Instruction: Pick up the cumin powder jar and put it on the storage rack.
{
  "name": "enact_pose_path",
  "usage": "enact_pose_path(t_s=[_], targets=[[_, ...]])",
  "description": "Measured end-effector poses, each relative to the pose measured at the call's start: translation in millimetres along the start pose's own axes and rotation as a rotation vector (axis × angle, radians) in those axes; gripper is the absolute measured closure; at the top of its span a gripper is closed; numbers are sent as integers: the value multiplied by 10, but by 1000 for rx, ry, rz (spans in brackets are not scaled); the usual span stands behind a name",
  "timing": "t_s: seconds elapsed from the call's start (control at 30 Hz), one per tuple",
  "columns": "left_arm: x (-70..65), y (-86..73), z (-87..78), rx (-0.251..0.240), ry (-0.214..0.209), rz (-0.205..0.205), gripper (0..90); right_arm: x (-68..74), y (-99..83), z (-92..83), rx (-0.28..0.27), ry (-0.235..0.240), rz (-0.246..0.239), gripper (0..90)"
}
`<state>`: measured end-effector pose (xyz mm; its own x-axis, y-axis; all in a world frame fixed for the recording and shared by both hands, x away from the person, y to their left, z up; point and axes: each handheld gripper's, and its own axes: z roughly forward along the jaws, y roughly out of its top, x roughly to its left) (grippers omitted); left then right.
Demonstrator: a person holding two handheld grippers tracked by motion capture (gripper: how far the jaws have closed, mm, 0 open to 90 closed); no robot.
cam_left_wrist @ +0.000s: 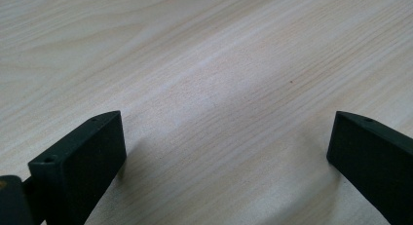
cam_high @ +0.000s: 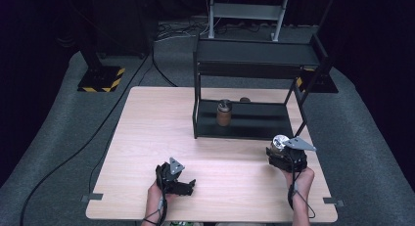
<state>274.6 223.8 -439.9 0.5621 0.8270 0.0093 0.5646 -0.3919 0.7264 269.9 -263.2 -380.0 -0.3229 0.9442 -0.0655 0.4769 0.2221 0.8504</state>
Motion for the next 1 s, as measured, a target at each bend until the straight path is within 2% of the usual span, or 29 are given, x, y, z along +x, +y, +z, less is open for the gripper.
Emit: enact_pose_path(t_s=[0.63,1.0], targets=[[8,2,2,1,-3,-4,3,-51,157,9,-5,-14,-21,300],[13,4,3,2,-5,-5,4,-86,274,71,-4,-16,-27,300]])
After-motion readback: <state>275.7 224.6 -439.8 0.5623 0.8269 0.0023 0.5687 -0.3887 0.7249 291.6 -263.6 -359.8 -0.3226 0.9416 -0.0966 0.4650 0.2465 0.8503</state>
